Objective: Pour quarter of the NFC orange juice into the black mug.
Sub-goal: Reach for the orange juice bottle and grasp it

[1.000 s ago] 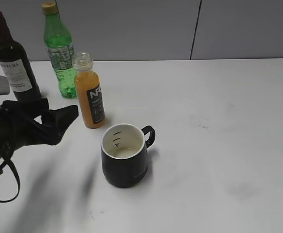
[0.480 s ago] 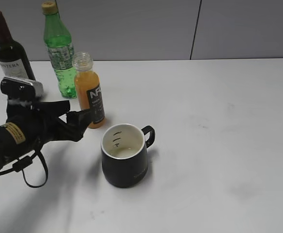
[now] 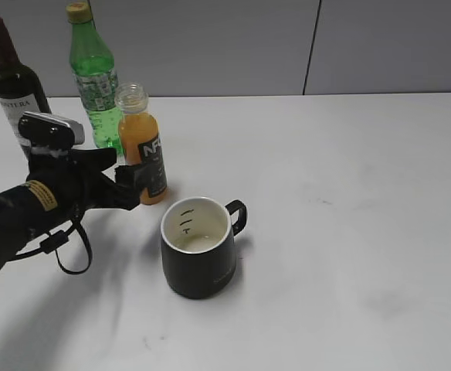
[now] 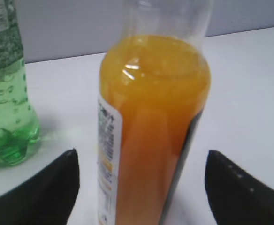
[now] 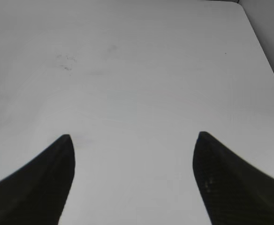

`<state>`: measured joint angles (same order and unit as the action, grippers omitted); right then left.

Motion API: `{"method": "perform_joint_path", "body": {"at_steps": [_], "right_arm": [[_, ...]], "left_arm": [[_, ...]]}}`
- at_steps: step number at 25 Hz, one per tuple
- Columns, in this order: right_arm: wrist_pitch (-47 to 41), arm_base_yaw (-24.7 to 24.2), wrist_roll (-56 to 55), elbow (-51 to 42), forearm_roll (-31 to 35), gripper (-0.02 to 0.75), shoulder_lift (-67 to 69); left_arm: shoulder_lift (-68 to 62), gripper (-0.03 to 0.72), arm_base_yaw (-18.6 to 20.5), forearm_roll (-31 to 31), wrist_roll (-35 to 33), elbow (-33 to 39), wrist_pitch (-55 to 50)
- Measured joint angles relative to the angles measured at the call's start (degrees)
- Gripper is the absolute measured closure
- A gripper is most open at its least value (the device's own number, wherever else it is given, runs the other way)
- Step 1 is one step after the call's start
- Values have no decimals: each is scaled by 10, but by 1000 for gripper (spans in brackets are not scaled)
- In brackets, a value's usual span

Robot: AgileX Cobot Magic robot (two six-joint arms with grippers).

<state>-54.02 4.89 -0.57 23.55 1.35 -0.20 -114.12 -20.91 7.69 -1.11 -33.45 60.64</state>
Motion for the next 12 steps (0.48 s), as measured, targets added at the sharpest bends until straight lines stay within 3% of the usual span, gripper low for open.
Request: {"method": "perform_joint_path", "body": {"at_steps": [12], "right_arm": [[0,0,0,0,0,143,0]], "left_arm": [[-62,48,2,28,-23,-69,-6]]}}
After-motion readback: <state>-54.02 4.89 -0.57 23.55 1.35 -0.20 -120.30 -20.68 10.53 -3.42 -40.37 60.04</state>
